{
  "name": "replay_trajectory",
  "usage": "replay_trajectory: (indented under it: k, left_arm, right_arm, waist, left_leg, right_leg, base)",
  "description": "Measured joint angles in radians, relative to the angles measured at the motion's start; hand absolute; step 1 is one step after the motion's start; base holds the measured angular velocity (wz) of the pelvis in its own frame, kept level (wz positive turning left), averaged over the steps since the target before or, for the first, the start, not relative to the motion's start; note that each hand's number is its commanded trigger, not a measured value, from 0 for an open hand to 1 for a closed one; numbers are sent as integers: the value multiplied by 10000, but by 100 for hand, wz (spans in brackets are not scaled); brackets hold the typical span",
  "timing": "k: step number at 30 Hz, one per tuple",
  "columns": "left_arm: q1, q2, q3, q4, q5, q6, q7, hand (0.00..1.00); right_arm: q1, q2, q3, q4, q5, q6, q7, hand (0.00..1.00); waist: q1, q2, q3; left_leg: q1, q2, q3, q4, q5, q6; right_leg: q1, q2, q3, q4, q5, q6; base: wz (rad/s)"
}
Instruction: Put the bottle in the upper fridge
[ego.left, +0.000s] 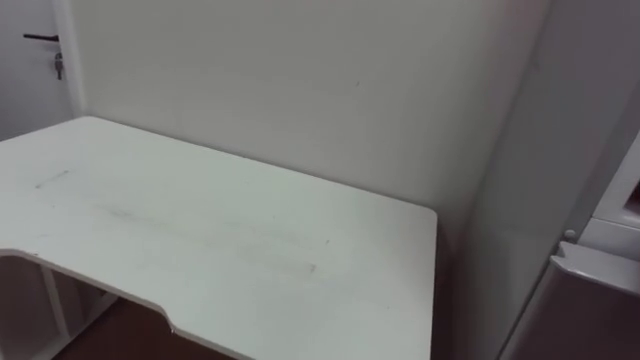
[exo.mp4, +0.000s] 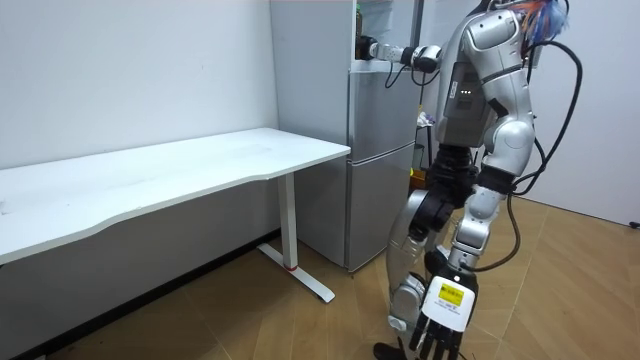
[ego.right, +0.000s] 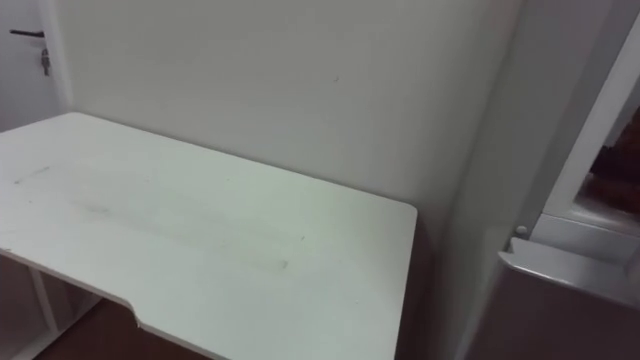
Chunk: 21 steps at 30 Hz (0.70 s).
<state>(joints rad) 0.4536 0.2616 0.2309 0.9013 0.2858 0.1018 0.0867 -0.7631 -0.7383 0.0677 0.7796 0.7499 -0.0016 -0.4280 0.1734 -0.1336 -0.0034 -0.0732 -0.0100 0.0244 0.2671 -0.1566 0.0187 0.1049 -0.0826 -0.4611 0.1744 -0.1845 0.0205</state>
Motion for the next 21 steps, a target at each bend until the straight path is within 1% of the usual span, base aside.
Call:
replay_trajectory:
  k: [1, 2, 3, 5, 14, 16, 21]
  left_arm:
    - [-6, 0, 0, 0, 1, 0, 7, 0]
    - [-16, 1, 1, 0, 5, -1, 43, 0]
    - [-17, 0, 8, 2, 3, -1, 97, 0]
    - [-37, 1, 25, 1, 3, 3, 108, 0]
    - [-165, 0, 26, 9, 7, -7, 106, 0]
    - [-164, -9, 25, 55, 7, -9, 106, 0]
    - [-164, -103, 25, 187, 8, 6, 101, 0]
  right_arm:
    - [0, 0, 0, 0, 0, 0, 35, 0]
    - [0, -2, -4, 7, -24, 0, 88, 0]
    - [3, -7, -11, 23, -77, 5, 181, 0]
    - [3, -8, -36, 15, -143, 9, 315, 0]
    - [5, -35, -107, -1, -144, 9, 749, 0]
    - [11, -37, -106, -1, -153, 9, 865, 0]
    - [11, -54, -106, -5, -185, 39, 1280, 0]
  waist:
    - [0, 0, 7]
    - [-10, 4, 40]
    - [-27, -1, 54]
    - [-54, -5, 58]
    - [-74, -12, 31]
    - [-76, 9, 4]
    - [-68, 47, -19]
  left_leg:
    - [5, 0, 0, -1, 0, 0]
    - [36, 4, 3, 5, -1, -2]
    - [47, 3, 3, 8, -5, -4]
    - [25, 3, 3, 11, -5, -5]
    - [146, -3, 52, -81, -1, -7]
    - [182, -6, 54, -105, -1, -8]
    - [339, 5, 181, -229, 6, -15]
  right_leg:
    - [6, 0, 7, 3, 0, 0]
    - [22, 7, 17, -4, 1, -1]
    - [23, 10, 21, -24, 1, -2]
    - [7, 11, 22, -39, 0, -1]
    - [71, 8, 67, -58, -4, -3]
    - [117, 6, 82, -61, -5, -3]
    - [161, 2, 219, -75, -8, 1]
  base:
    - [0]
    - [0]
    - [0]
    - [0]
    - [0]
    - [0]
    - [-7]
